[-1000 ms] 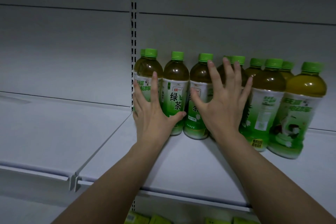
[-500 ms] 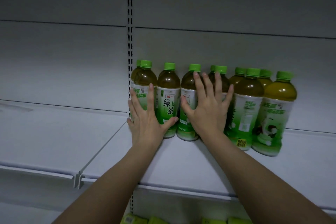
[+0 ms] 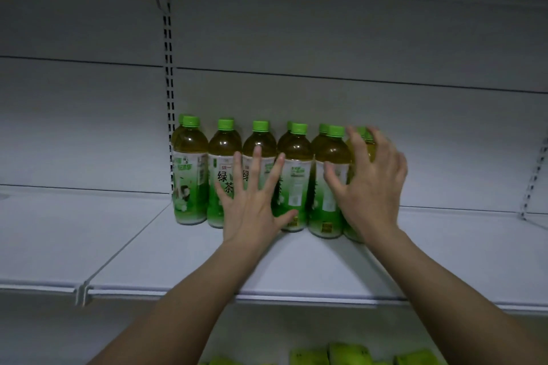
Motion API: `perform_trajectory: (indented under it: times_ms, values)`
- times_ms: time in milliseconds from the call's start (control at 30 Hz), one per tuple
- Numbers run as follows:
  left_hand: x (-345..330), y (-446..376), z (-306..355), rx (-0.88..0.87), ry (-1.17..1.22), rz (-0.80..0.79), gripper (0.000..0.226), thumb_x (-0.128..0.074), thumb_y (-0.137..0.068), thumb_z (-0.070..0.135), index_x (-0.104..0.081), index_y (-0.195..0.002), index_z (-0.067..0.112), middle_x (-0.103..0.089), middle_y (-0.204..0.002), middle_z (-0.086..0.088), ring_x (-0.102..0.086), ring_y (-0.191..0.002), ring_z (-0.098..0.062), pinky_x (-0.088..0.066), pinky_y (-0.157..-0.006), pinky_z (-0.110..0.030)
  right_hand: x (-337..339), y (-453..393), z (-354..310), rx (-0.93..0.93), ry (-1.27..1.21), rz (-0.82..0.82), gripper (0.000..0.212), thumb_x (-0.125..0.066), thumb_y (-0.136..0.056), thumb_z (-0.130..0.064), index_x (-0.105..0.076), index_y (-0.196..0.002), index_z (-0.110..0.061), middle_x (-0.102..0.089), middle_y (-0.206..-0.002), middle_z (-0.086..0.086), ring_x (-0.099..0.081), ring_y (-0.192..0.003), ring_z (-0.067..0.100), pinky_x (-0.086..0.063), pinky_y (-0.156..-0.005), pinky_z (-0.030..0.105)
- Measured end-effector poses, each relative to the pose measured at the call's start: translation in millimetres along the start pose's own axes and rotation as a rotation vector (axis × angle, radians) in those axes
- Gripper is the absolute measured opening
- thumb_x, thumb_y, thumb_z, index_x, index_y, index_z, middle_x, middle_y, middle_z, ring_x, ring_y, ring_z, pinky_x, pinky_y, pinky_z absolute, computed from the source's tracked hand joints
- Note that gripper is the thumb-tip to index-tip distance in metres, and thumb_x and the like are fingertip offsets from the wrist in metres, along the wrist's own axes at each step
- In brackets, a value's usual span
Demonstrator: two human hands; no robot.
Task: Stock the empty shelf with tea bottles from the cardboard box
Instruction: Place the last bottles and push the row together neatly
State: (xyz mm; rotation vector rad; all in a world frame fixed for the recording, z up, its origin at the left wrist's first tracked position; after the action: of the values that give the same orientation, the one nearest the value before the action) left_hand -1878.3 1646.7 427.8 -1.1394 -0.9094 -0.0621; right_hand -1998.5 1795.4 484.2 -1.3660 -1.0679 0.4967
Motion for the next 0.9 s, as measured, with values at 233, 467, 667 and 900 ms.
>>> perform_trajectory:
  times_ms: [233, 467, 667, 900]
  values:
    - [-29.5, 4.3, 13.4, -0.035, -0.051, -0.041, 0.105, -0.045, -0.068, 0.084, 0.018, -0.144, 0.049, 0.029, -0.157, 0.003, 0.027, -0.142, -0.036, 0.003, -0.1, -0.078, -20.7, 6.5, 35.5, -0.24, -0.12, -0.053, 0.07, -0.044, -0.083, -0.069, -0.028, -0.144, -0.04, -0.013, -0.156, -0.001, -0.016, -0.145, 0.034, -0.034, -0.105, 0.065]
    - [-34.2, 3.5, 13.9, -0.037, -0.061, -0.044, 0.105, -0.048, -0.071, 0.079, 0.022, -0.144, 0.048, 0.034, -0.155, 0.003, 0.031, -0.14, -0.035, 0.003, -0.101, -0.078, -58.2, 21.7, 13.4, -0.254, -0.08, -0.041, 0.073, -0.042, -0.083, -0.073, -0.026, -0.147, -0.041, -0.006, -0.162, -0.001, -0.002, -0.149, 0.035, -0.025, -0.111, 0.061]
    - [-35.1, 3.4, 14.0, -0.032, -0.04, -0.049, 0.106, -0.05, -0.074, 0.076, 0.026, -0.142, 0.047, 0.043, -0.148, 0.005, 0.032, -0.14, -0.035, 0.002, -0.103, -0.078, -78.7, 14.8, 14.6, -0.26, -0.027, -0.016, 0.07, -0.04, -0.084, -0.071, -0.032, -0.145, -0.037, -0.017, -0.161, 0.002, -0.012, -0.148, 0.037, -0.033, -0.103, 0.056]
    - [-37.3, 3.0, 12.0, -0.032, -0.036, -0.038, 0.109, -0.054, -0.071, 0.076, 0.023, -0.143, 0.047, 0.039, -0.151, 0.005, 0.029, -0.141, -0.035, 0.004, -0.101, -0.076, -82.8, 17.6, 17.2, -0.285, -0.102, 0.005, 0.07, -0.043, -0.083, -0.07, -0.032, -0.144, -0.038, -0.017, -0.16, 0.001, -0.011, -0.148, 0.035, -0.032, -0.106, 0.058]
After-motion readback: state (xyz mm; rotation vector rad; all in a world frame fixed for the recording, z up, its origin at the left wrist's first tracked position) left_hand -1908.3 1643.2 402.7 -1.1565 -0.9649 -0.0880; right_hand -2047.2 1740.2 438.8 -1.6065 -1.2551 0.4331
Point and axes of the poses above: each hand's wrist, its own y-axis away from the middle knuckle, its own x-axis out of the back of the hand, z = x × y, the point moved 4 cm from there along -y, towards the middle knuckle
